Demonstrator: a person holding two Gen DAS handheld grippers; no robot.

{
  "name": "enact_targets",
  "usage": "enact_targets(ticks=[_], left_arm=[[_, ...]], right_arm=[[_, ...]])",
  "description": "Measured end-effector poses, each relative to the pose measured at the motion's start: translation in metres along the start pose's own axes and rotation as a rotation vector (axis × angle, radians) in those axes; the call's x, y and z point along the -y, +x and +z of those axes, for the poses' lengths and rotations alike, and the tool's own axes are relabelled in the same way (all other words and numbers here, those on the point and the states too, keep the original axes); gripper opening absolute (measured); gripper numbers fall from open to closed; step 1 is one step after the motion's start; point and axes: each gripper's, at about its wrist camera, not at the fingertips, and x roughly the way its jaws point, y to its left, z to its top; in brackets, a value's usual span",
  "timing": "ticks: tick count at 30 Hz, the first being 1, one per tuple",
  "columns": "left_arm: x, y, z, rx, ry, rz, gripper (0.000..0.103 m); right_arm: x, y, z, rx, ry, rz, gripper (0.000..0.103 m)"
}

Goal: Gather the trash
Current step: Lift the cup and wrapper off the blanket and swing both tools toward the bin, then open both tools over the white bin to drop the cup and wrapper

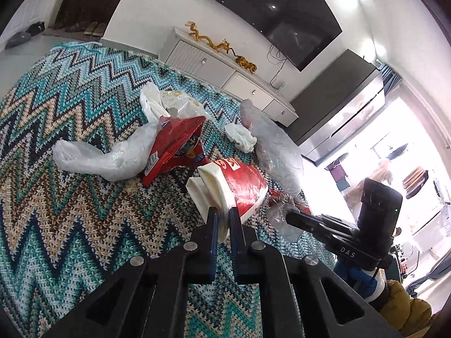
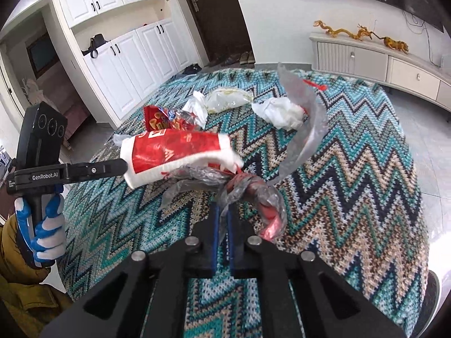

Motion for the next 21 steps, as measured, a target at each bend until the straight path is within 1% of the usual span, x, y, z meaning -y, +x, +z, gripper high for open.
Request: enact_targets(ticks=[7,12,16,21], left_arm=[[0.028,-0.042,0.004,0.067,0.036,-0.013,0.008],[0.058,-0.055,0.008,0.089,0.081,-0.032,0.008],[0.091,-0.043,0.018,0.074,0.124,-0.068,0.008],[0.138,-0.005,0.029,0.016,0.159,-0.152,0.008]], right_arm=[[-0.011,-0.045,-0.002,0.083,-0.017,-0.014,0.002],[-0.01,-0.08,-0.01,0.145,-0.003,-0.04,0.002],[0.007,-0.113,-0.022,0.198,0.04,-0.08,0.002],[0.047,-0.157,-0.047,0.262,0.124,-0.159,0.002]])
